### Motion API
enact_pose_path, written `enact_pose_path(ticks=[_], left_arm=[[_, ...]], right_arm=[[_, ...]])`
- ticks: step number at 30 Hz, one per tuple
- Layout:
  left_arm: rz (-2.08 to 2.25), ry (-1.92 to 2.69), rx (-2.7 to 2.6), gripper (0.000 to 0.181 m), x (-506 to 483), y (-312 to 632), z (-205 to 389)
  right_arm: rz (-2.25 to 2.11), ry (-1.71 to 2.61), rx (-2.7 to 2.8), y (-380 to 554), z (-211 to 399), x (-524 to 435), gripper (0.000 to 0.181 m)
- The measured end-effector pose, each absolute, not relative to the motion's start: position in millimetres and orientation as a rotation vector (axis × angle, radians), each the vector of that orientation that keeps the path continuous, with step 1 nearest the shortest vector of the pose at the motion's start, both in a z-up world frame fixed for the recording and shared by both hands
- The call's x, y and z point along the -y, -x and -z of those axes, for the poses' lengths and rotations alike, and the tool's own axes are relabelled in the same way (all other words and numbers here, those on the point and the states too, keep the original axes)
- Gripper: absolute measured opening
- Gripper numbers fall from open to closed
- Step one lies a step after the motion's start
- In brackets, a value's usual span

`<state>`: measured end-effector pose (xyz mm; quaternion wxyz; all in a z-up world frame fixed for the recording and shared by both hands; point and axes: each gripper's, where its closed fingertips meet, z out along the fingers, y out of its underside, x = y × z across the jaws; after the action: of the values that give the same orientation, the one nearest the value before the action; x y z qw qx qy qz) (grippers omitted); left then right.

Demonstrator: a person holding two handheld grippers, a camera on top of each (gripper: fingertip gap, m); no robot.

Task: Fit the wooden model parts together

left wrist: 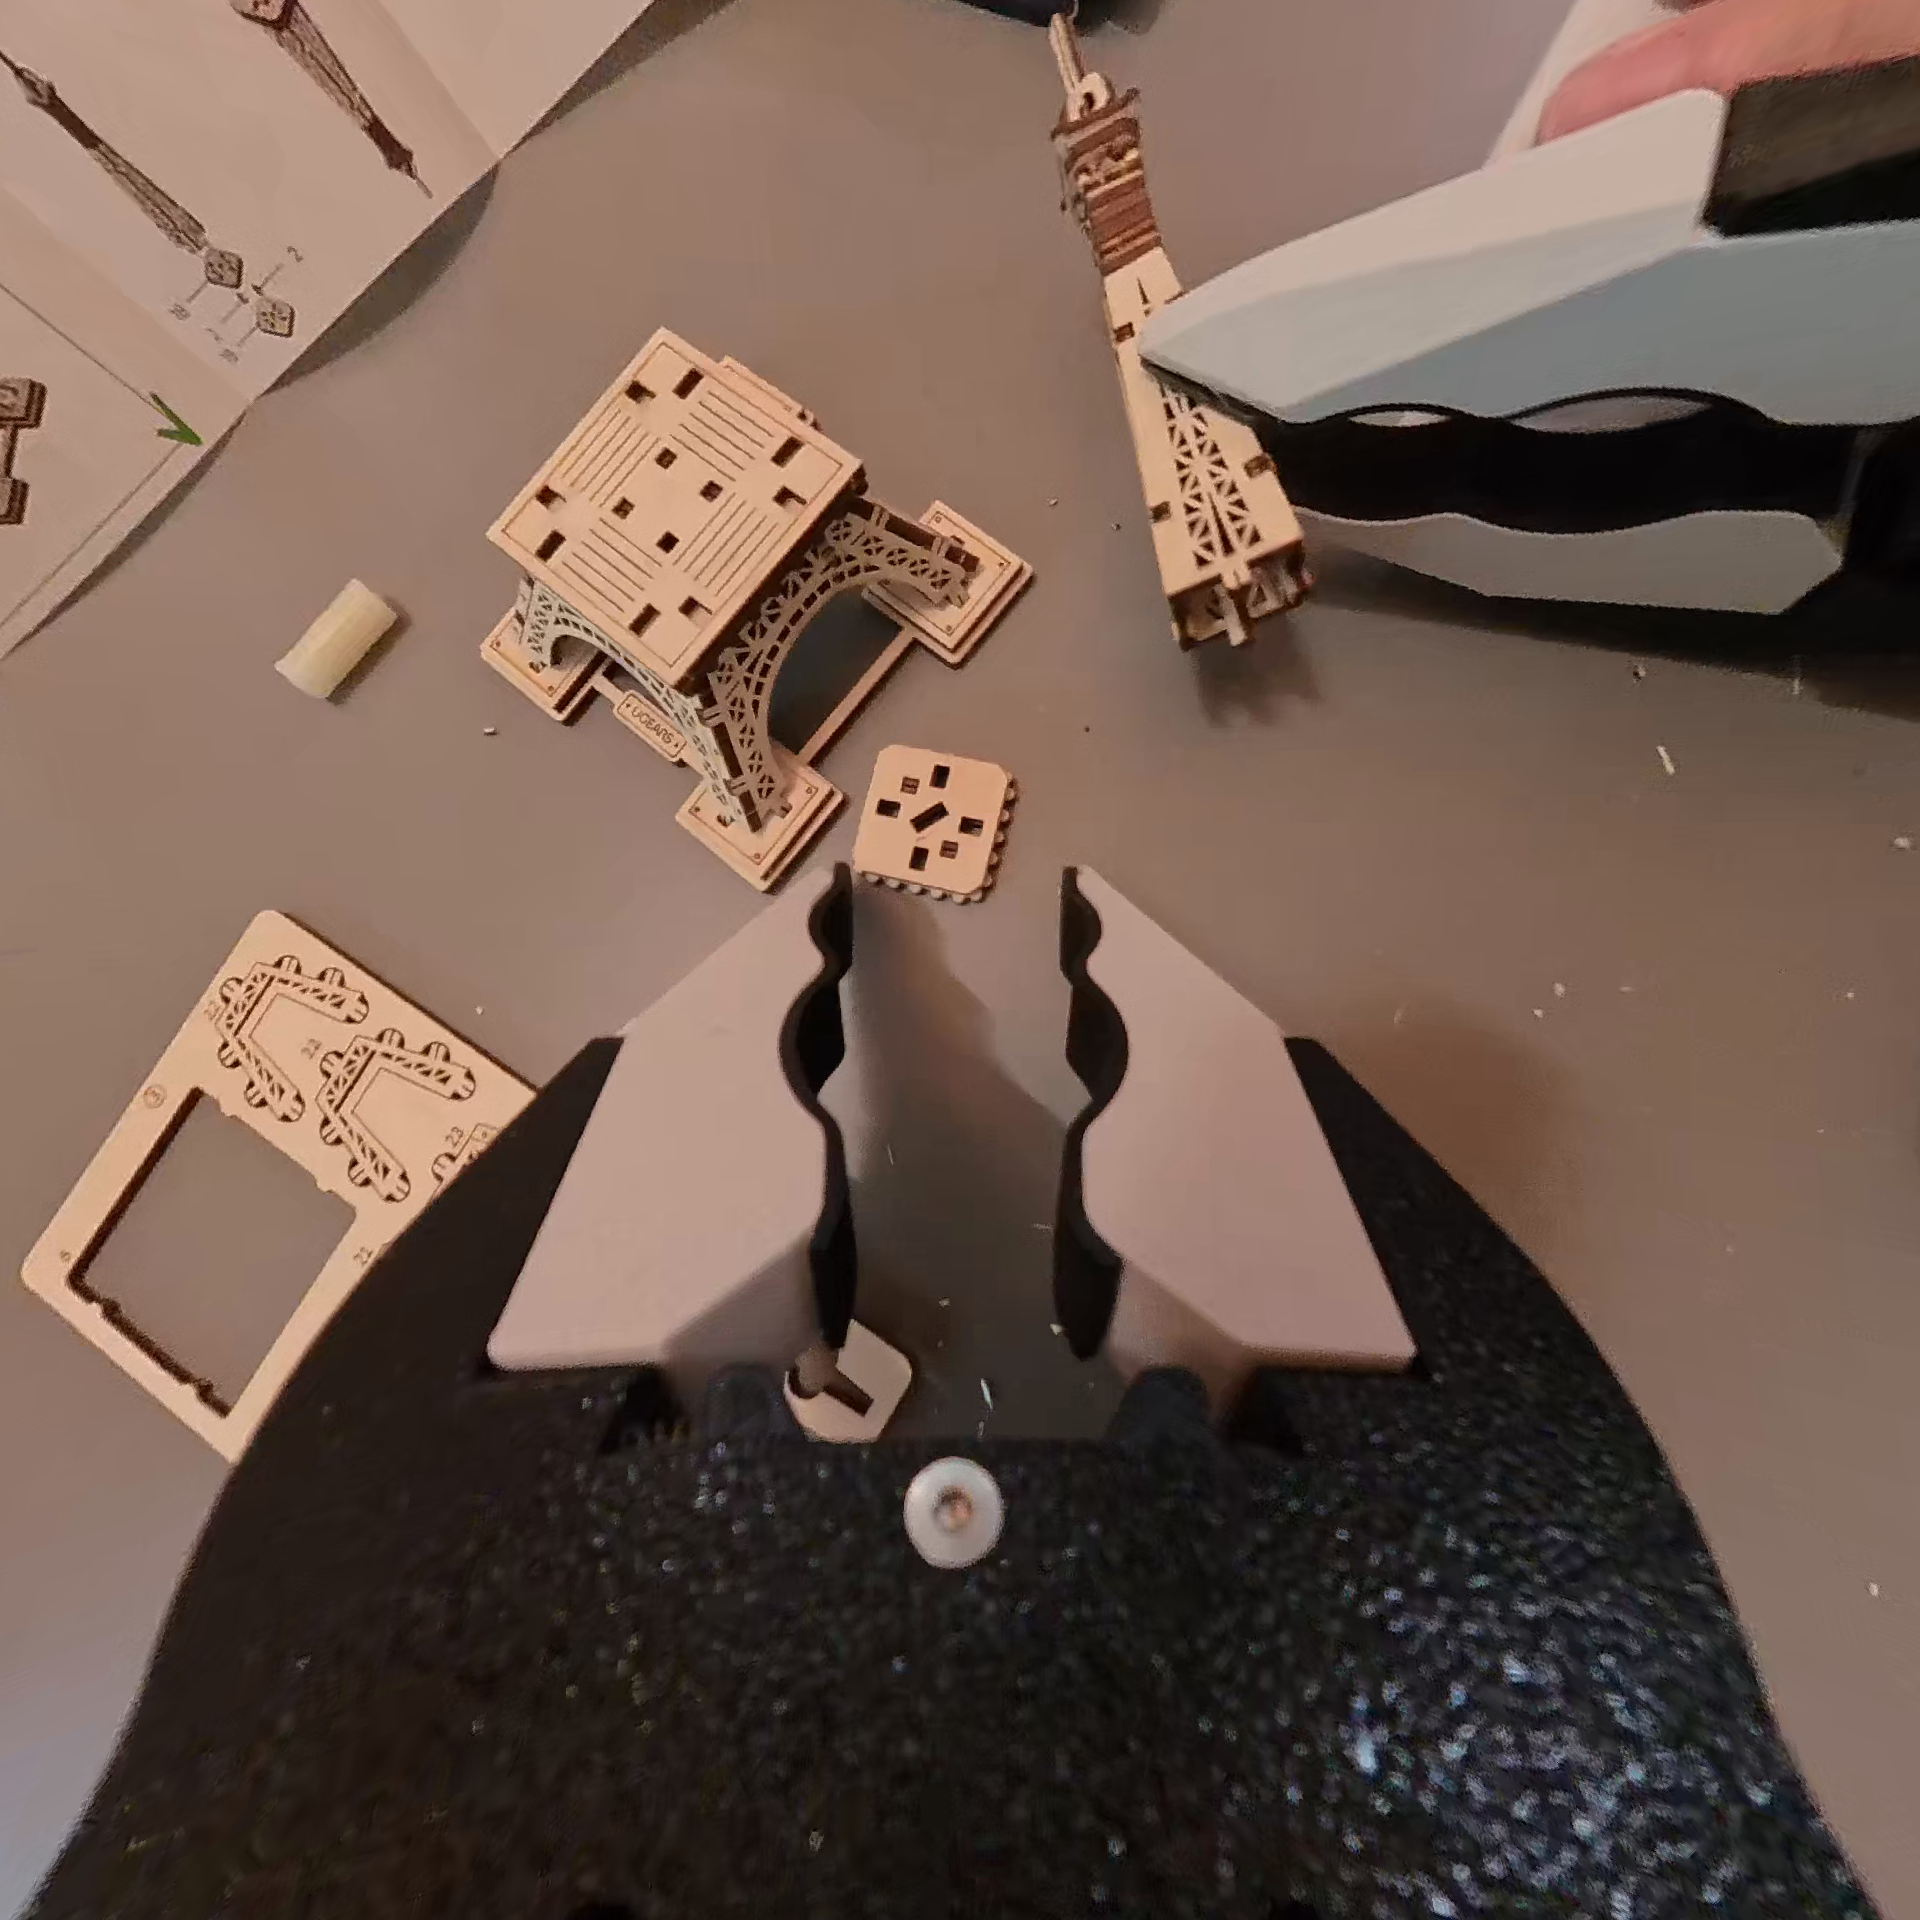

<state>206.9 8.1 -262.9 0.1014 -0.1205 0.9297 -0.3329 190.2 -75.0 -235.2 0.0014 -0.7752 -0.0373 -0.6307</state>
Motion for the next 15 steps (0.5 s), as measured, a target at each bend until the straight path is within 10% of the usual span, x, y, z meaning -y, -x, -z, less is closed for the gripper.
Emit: enact_pose_path(ticks=[15], left_arm=[[1.044,0.388,-2.849,0.022,-1,-199,265]], right_arm=[[1.974,2.424,0.117,-187,235,75,0.013]])
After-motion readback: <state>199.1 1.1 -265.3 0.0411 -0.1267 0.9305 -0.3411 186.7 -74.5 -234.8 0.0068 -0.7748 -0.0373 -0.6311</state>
